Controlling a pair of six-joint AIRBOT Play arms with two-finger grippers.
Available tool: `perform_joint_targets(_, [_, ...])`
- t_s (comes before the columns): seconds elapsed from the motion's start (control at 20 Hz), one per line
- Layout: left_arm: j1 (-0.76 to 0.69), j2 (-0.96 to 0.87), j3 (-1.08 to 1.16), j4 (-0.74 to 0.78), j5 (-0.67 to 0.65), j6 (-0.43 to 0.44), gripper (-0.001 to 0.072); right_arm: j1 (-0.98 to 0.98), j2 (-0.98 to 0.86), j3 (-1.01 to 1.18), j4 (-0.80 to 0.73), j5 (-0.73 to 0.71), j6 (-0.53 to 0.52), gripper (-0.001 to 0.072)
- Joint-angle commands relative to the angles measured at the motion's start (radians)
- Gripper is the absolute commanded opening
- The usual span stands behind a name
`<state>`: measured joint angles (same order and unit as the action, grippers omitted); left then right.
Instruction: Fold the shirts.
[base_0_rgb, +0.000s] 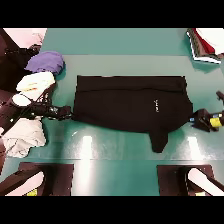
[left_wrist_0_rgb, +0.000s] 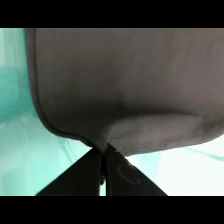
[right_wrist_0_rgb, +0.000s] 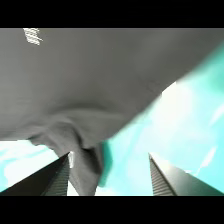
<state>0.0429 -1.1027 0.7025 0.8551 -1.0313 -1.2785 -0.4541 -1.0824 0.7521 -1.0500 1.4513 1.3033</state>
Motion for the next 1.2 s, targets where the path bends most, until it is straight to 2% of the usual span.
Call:
perform_joint_targets(0.0, [0.0,0.002,0.028,-0.003,0.01,0.003,0.0022,-0.084,0.022,-0.16,0.039,-0.044,0.0,0.0556])
perform_joint_targets(0.25, [0.0,0.002,0.028,-0.003,0.006,0.004,0.0022,0.048,-0.053,-0.21,0.114,-0.17,-0.014,0.0546])
perform_joint_targets(0.3, [0.0,0.002,0.028,-0.003,0.003,0.004,0.0022,0.087,-0.071,-0.196,0.114,-0.185,-0.014,0.0466])
perform_joint_targets(0.45, [0.0,0.002,0.028,-0.002,-0.001,0.004,0.0022,0.164,-0.094,-0.151,0.111,-0.19,-0.014,0.0426])
perform_joint_targets(0.55, [0.0,0.002,0.028,-0.002,-0.001,0.004,0.0022,0.189,-0.078,-0.139,0.092,-0.189,-0.014,0.0166])
perform_joint_targets(0.65, [0.0,0.002,0.028,0.0,-0.001,0.004,0.0022,0.196,-0.039,-0.139,0.057,-0.192,-0.014,0.0033])
perform_joint_targets(0.8, [0.0,0.006,0.03,0.008,-0.011,0.003,0.002,0.179,0.05,-0.138,-0.011,-0.153,-0.011,0.0017])
perform_joint_targets(0.9, [0.0,0.057,0.032,0.072,-0.03,-0.037,0.002,0.145,0.138,-0.132,-0.109,-0.078,0.025,0.0017])
perform_joint_targets(1.05, [0.0,0.194,0.017,0.227,-0.143,-0.119,0.0019,0.089,0.277,-0.107,-0.266,0.053,0.047,0.0017])
perform_joint_targets(1.15, [0.0,0.297,-0.016,0.26,-0.228,-0.15,0.002,0.059,0.37,-0.108,-0.294,0.096,0.058,0.0017])
